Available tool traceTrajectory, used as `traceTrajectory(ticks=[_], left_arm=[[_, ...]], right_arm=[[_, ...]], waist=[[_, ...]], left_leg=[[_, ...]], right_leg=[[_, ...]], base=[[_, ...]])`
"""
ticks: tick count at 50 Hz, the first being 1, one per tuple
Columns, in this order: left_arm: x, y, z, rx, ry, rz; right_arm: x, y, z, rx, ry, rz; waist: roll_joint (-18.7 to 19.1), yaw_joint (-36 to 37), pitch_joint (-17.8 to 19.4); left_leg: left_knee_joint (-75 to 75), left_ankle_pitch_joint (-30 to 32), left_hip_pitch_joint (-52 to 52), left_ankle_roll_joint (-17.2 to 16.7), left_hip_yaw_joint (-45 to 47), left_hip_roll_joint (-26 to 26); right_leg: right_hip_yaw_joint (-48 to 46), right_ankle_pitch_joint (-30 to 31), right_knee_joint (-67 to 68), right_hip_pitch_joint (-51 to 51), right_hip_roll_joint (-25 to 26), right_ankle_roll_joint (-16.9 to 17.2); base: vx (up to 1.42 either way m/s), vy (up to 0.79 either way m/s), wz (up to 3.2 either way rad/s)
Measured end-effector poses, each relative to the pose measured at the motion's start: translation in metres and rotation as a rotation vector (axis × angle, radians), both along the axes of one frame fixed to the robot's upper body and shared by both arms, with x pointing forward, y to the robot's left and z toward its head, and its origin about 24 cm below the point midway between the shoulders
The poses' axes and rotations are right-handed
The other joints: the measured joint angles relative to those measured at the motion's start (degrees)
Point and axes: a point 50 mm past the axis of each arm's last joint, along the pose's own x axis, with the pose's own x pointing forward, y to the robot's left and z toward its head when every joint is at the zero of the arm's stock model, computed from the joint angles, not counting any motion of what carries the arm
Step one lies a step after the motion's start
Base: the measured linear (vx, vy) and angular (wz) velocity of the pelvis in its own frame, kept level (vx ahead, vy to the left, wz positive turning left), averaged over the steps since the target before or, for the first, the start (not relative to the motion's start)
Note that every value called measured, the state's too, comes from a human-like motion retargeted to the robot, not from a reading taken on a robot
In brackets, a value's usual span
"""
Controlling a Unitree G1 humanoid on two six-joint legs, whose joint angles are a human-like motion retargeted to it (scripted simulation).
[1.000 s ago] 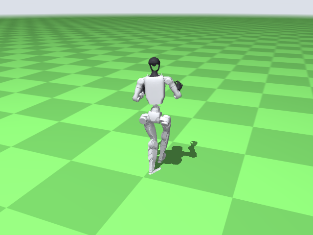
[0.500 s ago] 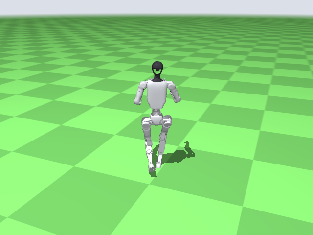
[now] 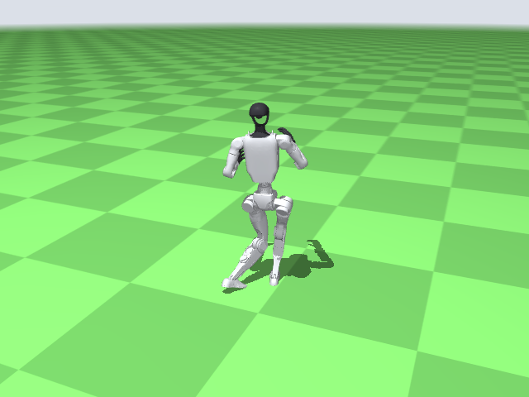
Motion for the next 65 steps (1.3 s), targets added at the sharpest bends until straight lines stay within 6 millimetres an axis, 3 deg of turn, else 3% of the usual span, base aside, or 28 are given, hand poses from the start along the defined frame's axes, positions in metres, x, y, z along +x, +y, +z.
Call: traceTrajectory(ticks=[5,9,15,18,20,25,31,33,38,40,43,45,47,50,55,56,58,62,65], left_arm=[[-0.005,0.001,-0.009,0.1,0.06,-0.028],[-0.005,0.0,-0.014,0.166,0.087,-0.053],[0.003,0.001,-0.018,0.258,0.09,-0.052],[0.006,0.005,-0.022,0.309,0.105,-0.032],[0.006,0.009,-0.026,0.35,0.126,-0.019],[-0.005,0.016,-0.045,0.435,0.221,-0.003],[-0.022,0.026,-0.067,0.446,0.351,0.022],[-0.028,0.031,-0.073,0.419,0.395,0.03],[-0.045,0.031,-0.09,0.341,0.491,0.049],[-0.049,0.034,-0.095,0.319,0.519,0.049],[-0.056,0.029,-0.102,0.27,0.552,0.067],[-0.058,0.033,-0.103,0.252,0.559,0.093],[-0.059,0.03,-0.106,0.22,0.563,0.116],[-0.057,0.031,-0.106,0.178,0.555,0.172],[-0.046,0.03,-0.101,0.093,0.504,0.254],[-0.04,0.031,-0.096,0.068,0.476,0.27],[-0.03,0.028,-0.089,0.018,0.429,0.282],[-0.014,0.018,-0.07,-0.068,0.324,0.257],[-0.002,0.012,-0.05,-0.117,0.225,0.218]], right_arm=[[-0.004,0.004,0.008,-0.031,-0.037,0.02],[-0.007,0.007,0.012,-0.028,-0.065,0.021],[-0.011,0.009,0.012,0.048,-0.069,0.023],[-0.013,0.01,0.006,0.084,-0.038,0.031],[-0.015,0.01,0.0,0.104,-0.002,0.038],[-0.019,0.005,-0.022,0.143,0.116,0.026],[-0.028,-0.013,-0.034,0.225,0.193,-0.026],[-0.035,-0.023,-0.03,0.267,0.194,-0.048],[-0.046,-0.043,-0.022,0.357,0.143,-0.116],[-0.055,-0.054,-0.016,0.401,0.111,-0.147],[-0.059,-0.063,-0.01,0.432,0.064,-0.192],[-0.062,-0.067,-0.007,0.47,0.037,-0.218],[-0.063,-0.071,-0.006,0.482,0.025,-0.238],[-0.059,-0.071,-0.007,0.511,0.026,-0.241],[-0.048,-0.06,-0.007,0.551,0.053,-0.167],[-0.043,-0.055,-0.004,0.56,0.05,-0.129],[-0.036,-0.046,0.001,0.574,0.046,-0.059],[-0.03,-0.029,0.01,0.624,0.048,0.08],[-0.026,-0.018,0.016,0.687,0.05,0.173]], waist=[[0.56,-0.74,-0.48],[0.26,-3.51,-0.5],[-3.46,-11.82,-1.54],[-3.64,-15.68,-3.04],[-3.51,-17.66,-3.89],[-3.9,-21.99,-3.44],[-4.73,-28.06,-5.31],[-5.87,-29.93,-6.69],[-9.47,-32.55,-9.74],[-10.2,-31.0,-10.51],[-13.26,-31.83,-12.93],[-12.74,-29.72,-13.09],[-14.05,-29.9,-14.21],[-14.16,-28.77,-14.72],[-14.66,-28.22,-14.85],[-13.37,-27.39,-13.89],[-12.3,-26.57,-12.28],[-12.26,-26.3,-8.61],[-9.39,-25.12,-5.05]], left_leg=[[-5.95,-6.13,1.92,2.66,-3.58,-1.13],[-11.64,-9.86,1.71,7.02,-2.58,-1.88],[-23.53,-9.74,-2.12,13.49,4.87,-3.72],[-28.6,-8.3,-4.83,14.28,10.65,-1.61],[-30.97,-7.42,-6.58,14.01,15.68,-0.1],[-29.01,-7.13,-10.81,12.21,29.36,2.04],[-30.59,-6.04,-13.23,11.49,41.26,3.33],[-41.79,-1.52,-9.11,12.22,44.4,-0.3],[-45.89,0.75,-10.32,13.39,55.42,-3.63],[-60.25,6.24,-5.12,14.29,59.16,-7.66],[-62.61,8.02,-6.1,14.53,66.27,-10.81],[-69.7,10.36,-4.18,14.94,70.62,-11.52],[-70.85,11.91,-4.77,14.56,75.14,-12.51],[-71.82,13.1,-5.53,14.34,81.46,-11.25],[-71.63,16.63,-6.43,14.91,88.72,-8.65],[-70.21,16.84,-6.69,15.27,88.87,-6.08],[-65.11,17.43,-7.26,15.03,86.4,-1.64],[-43.55,12.9,-12.54,12.87,71.51,8.26],[-24.27,7.58,-19.11,11.54,59.56,16.93]], right_leg=[[4.71,3.87,-1.36,-2.49,4.06,2.53],[10.03,7.25,-2.52,-4.74,6.38,5.91],[21.49,13.43,-6.95,-8.72,7.27,13.95],[23.67,19.58,-11.41,-11.63,6.44,17.17],[20.91,19.85,-12.93,-14.39,3.47,16.36],[6.17,12.21,-5.66,-18.55,-7.25,10.9],[-6.75,2.67,12.09,-16.78,-25.69,3.37],[-8.75,0.31,17.07,-14.02,-32.76,1.95],[-13.52,-0.05,25.66,-5.86,-47.18,2.47],[-15.09,1.38,25.13,-1.86,-49.03,4.03],[-16.98,2.4,24.39,1.69,-55.62,6.68],[-18.9,3.06,21.09,4.58,-54.58,8.31],[-20.14,1.93,18.55,5.48,-57.7,9.36],[-22.54,-1.38,13.21,6.28,-58.52,10.29],[-23.96,-10.87,6.06,3.74,-58.83,9.14],[-24.01,-11.62,3.7,3.7,-56.02,8.34],[-22.42,-12.54,0.51,3.01,-53.1,7.79],[-16.01,-13.47,-1.21,2.17,-49.73,8.41],[-12.3,-13.57,-0.96,2.65,-42.62,8.0]], base=[[-0.16,0.15,-1.12],[-0.26,0.18,-1.17],[-0.33,0.16,-1.27],[-0.34,0.06,-1.89],[-0.34,0.0,-2.36],[-0.35,-0.09,-2.35],[-0.23,-0.09,-1.77],[-0.11,-0.01,-1.55],[-0.15,0.01,-1.73],[-0.1,0.09,-2.38],[-0.19,0.02,-2.12],[-0.21,0.06,-2.71],[-0.27,-0.03,-2.47],[-0.31,-0.08,-2.45],[-0.35,-0.18,-2.24],[-0.32,-0.21,-2.49],[-0.28,-0.24,-2.49],[-0.24,-0.31,-2.25],[-0.22,-0.28,-2.52]])
